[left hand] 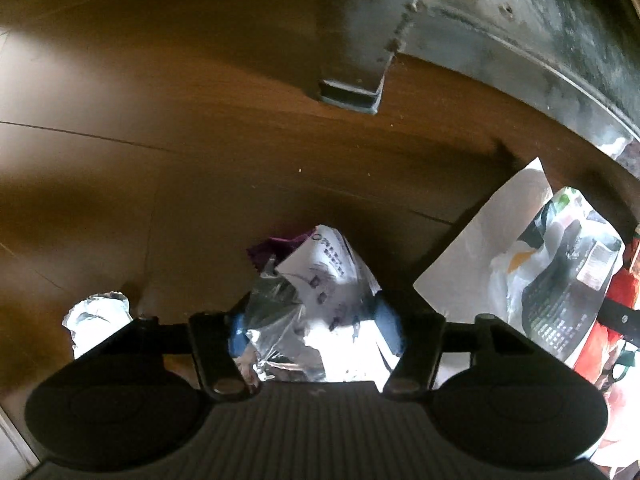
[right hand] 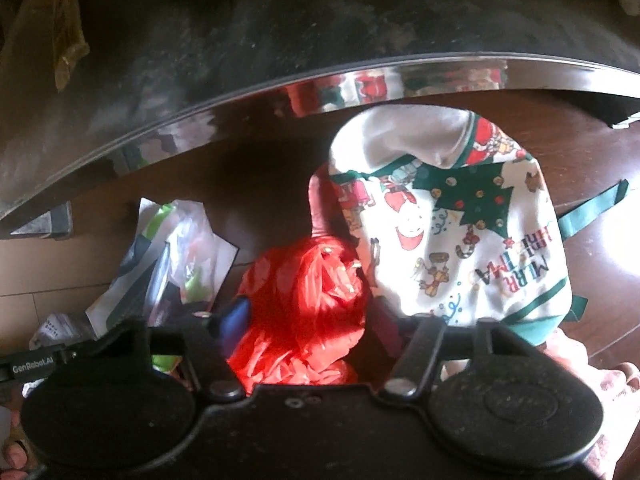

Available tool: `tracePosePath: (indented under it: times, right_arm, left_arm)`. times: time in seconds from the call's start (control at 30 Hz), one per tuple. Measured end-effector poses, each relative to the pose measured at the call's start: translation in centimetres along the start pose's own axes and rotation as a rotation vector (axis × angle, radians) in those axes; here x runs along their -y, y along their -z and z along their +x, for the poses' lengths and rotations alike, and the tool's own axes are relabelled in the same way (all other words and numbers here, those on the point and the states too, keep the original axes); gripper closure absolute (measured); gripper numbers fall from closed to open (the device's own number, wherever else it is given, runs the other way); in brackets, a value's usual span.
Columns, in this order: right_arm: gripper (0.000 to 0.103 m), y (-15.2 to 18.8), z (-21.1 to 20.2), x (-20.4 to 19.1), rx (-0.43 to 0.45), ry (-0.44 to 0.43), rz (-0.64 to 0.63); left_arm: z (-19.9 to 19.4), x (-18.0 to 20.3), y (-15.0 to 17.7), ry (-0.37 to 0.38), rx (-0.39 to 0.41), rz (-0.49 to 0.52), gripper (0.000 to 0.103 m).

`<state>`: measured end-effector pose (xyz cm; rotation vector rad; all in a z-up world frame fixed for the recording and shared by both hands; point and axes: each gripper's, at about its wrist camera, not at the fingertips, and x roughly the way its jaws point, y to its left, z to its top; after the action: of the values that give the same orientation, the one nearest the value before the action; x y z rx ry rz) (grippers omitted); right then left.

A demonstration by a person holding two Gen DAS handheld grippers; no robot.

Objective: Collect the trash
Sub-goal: 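Lower right tool onto red plastic bag while left tool grasps crumpled wrapper, then lift red bag and wrapper in both tools up over the teal wastebasket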

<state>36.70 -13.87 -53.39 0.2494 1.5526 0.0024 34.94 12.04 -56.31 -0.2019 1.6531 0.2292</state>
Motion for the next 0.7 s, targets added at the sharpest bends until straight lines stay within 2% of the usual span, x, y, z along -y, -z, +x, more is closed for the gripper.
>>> tracePosePath:
  times: [0.03, 0.2, 0.27, 0.5, 0.7]
  right_arm:
    - [0.047, 0.0, 0.3, -0.5, 0.002, 0.004, 0.000]
    - [0.066, 0.7, 0.2, -1.1, 0.019, 0.028, -0.020]
    - [0.068, 1.4, -0.4, -1.0, 0.032, 0.035, -0.038]
    - [0.072, 4.2, -4.0, -0.8, 0.074, 0.027, -0.077]
    - [0.073, 6.0, -8.1, -0.3, 0.118, -0.005, -0.107]
  left_arm:
    - [-0.2, 0.0, -0.1, 0.002, 0.002, -0.004, 0.050]
    - [-1.4, -0.3, -0.5, 0.020, 0.008, -0.014, 0.070]
    - [-2.3, -0.1, -0.5, 0.008, 0.002, -0.007, 0.078]
    - [-5.8, 1.5, 0.2, 0.004, 0.019, 0.011, 0.082]
    - [-10.1, 3.0, 2.3, -0.053, 0.081, 0.031, 0.082]
